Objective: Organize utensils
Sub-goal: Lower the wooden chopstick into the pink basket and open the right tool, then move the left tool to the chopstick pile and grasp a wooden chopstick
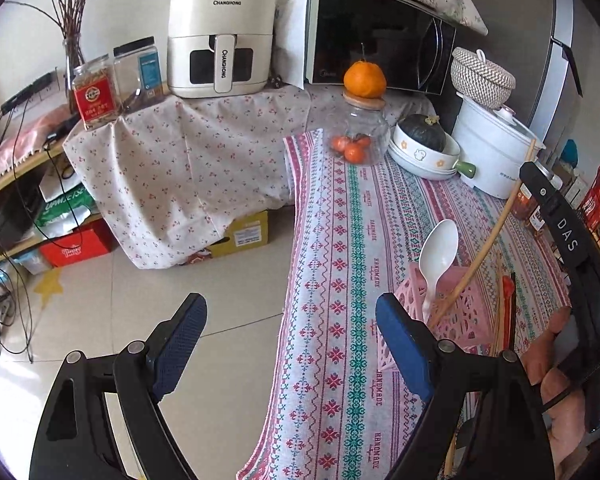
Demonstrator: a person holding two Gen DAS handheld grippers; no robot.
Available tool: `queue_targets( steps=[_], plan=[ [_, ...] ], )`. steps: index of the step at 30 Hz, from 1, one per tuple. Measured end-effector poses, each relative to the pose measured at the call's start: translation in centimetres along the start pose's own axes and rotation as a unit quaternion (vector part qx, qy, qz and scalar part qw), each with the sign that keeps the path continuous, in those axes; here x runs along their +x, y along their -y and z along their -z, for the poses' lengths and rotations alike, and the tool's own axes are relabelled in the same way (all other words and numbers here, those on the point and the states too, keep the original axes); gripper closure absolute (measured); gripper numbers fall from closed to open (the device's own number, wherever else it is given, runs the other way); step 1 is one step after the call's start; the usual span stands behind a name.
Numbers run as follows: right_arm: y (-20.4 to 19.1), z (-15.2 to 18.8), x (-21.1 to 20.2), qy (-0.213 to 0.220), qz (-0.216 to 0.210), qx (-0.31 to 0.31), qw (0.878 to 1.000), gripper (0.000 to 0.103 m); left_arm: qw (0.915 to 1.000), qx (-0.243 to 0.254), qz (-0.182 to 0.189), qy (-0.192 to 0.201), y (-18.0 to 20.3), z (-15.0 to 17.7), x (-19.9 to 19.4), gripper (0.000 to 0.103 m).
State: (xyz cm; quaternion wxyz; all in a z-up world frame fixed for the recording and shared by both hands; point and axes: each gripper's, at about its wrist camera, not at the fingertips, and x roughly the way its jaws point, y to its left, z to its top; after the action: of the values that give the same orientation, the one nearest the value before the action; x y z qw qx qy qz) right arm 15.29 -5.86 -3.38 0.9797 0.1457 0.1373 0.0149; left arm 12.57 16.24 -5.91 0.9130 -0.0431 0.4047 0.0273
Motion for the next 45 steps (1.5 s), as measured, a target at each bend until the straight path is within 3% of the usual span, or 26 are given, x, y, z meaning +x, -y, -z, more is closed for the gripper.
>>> queue_targets(
  steps=[3, 12, 21, 25, 28, 34, 38, 45],
  plan=[
    [1.1, -1.0, -0.8, -0.009, -0.012, 0.019, 1.000, 0.063, 0.9998, -0.003, 0.019, 0.000, 0.3, 0.1, -0.3, 0.015],
    [5.9, -4.7, -3.4, -0.065, -0.001, 0.002, 0.998, 0.035, 0.9986, 0.008, 0.044, -0.028, 2.1, 1.0, 0.0, 0.015],
    [12.7, -4.1, -4.0, -0.168, 0.041, 0.007, 0.985, 0.018, 0.9928, 0.026, 0.084, -0.081, 5.3, 3.1, 0.9, 0.015],
    [16.1, -2.4, -3.5, -0.219, 0.057, 0.037, 0.973, 0.016, 0.9871, 0.032, 0.104, -0.117, 6.9, 4.4, 2.0, 0.015],
    [18.2, -1.1, -2.0, -0.290, 0.072, 0.061, 0.953, 0.016, 0.9830, 0.035, 0.110, -0.143, 7.9, 5.4, 3.1, 0.015],
    [20.2, 2.4, 0.6, -0.396, 0.097, 0.027, 0.913, 0.016, 0.9788, 0.037, 0.106, -0.171, 9.5, 6.5, 4.4, 0.015],
    [22.5, 2.5, 1.1, -0.422, 0.092, 0.065, 0.900, 0.016, 0.9763, 0.052, 0.114, -0.176, 11.2, 7.2, 4.1, 0.015],
    [25.4, 1.7, 1.2, -0.429, 0.111, 0.085, 0.892, 0.016, 0.9692, 0.151, 0.111, -0.159, 17.0, 9.1, 3.0, 0.015]
  ],
)
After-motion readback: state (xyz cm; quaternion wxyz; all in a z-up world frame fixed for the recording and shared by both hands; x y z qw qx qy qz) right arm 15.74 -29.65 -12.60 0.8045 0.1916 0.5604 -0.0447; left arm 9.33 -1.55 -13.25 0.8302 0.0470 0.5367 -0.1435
